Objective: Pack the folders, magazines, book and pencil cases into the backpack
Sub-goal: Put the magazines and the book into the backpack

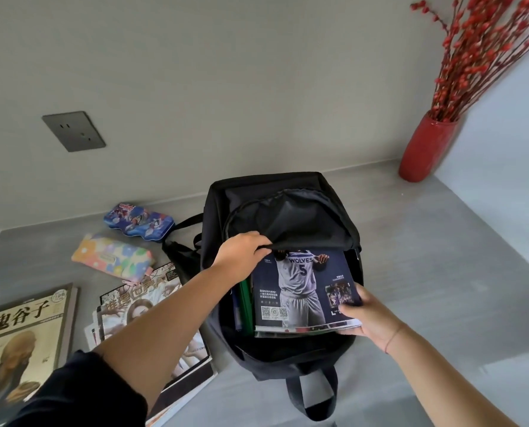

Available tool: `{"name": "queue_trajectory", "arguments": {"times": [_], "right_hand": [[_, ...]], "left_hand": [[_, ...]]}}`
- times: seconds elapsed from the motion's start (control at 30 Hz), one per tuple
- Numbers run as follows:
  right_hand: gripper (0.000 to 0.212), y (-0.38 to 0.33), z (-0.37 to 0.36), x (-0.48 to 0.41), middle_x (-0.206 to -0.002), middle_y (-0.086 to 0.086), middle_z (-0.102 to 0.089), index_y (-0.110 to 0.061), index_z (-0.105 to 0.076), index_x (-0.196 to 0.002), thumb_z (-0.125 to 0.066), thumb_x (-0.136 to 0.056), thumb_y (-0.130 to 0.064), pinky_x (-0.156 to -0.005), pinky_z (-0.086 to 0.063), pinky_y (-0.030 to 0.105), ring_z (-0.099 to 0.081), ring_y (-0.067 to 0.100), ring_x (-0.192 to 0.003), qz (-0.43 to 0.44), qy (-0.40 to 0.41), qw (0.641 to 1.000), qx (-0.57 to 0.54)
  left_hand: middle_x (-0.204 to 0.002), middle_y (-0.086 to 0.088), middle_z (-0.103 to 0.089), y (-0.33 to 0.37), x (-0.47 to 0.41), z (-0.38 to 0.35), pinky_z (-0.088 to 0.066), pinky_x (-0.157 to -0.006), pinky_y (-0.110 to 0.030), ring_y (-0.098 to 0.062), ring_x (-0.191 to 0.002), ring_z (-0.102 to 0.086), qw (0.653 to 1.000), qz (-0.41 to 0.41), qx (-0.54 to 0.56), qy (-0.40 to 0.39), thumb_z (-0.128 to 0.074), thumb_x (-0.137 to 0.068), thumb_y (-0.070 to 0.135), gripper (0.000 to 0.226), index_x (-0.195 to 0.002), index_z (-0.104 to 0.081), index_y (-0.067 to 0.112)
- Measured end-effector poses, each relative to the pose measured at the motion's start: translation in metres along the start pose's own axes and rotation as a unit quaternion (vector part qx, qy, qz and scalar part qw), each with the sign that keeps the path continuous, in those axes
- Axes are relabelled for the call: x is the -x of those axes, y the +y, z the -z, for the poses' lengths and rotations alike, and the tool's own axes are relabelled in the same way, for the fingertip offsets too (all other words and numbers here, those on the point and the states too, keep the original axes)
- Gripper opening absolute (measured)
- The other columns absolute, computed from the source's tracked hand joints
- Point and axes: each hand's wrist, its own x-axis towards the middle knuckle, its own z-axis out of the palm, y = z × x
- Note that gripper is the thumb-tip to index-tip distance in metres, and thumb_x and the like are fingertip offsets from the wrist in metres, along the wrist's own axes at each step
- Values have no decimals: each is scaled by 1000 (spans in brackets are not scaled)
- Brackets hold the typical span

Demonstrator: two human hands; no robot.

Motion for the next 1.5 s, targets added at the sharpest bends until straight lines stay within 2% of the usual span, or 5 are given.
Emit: {"name": "queue_trajectory", "arguments": {"times": [0.57,0.83,1.1,1.33,1.5], "right_hand": [[43,-44,-63,-47,-135,21,-43,-5,-51,-126,-59,-84,-13,-103,-37,49,-42,42,-122,104,314,864,380],[23,-33,-142,31,-94,7,-43,-9,-46,-90,-57,-76,4,-69,-40,31,-47,22,-78,350,280,861,240],[40,7,-282,27,-123,5,-48,-10,-49,-123,-57,-84,-10,-93,-34,3,-51,11,-108,339,-114,861,362],[57,25,-327,-30,-133,20,-46,1,-42,-131,-62,-82,-21,-101,-43,36,-48,34,-123,84,13,894,440],[13,20,-330,-41,-84,14,-70,-1,-66,-92,-62,-80,-4,-56,-50,22,-66,18,-71,-29,-23,958,283]], "left_hand": [[-111,-1,-61,9,21,-10,-45,-84,-29,-19,-104,-57,999,4,39,25,-52,-94,22,29,-121,-62,17],[-124,-2,-55,-28,62,-2,-35,-99,-35,-21,-115,-47,961,70,22,266,-62,-86,24,38,-123,-57,17],[-132,-16,-46,-133,168,-7,-32,-101,-43,-34,-122,-40,804,500,159,280,-59,-83,18,46,-128,-49,11],[-130,-24,-47,-194,233,-15,-41,-103,-48,-41,-119,-46,645,637,334,256,-53,-80,9,52,-130,-42,1],[-68,-11,-54,-207,235,-3,-42,-44,-26,-22,-59,-52,576,621,458,270,-56,-79,12,17,-90,-59,-1]]}}
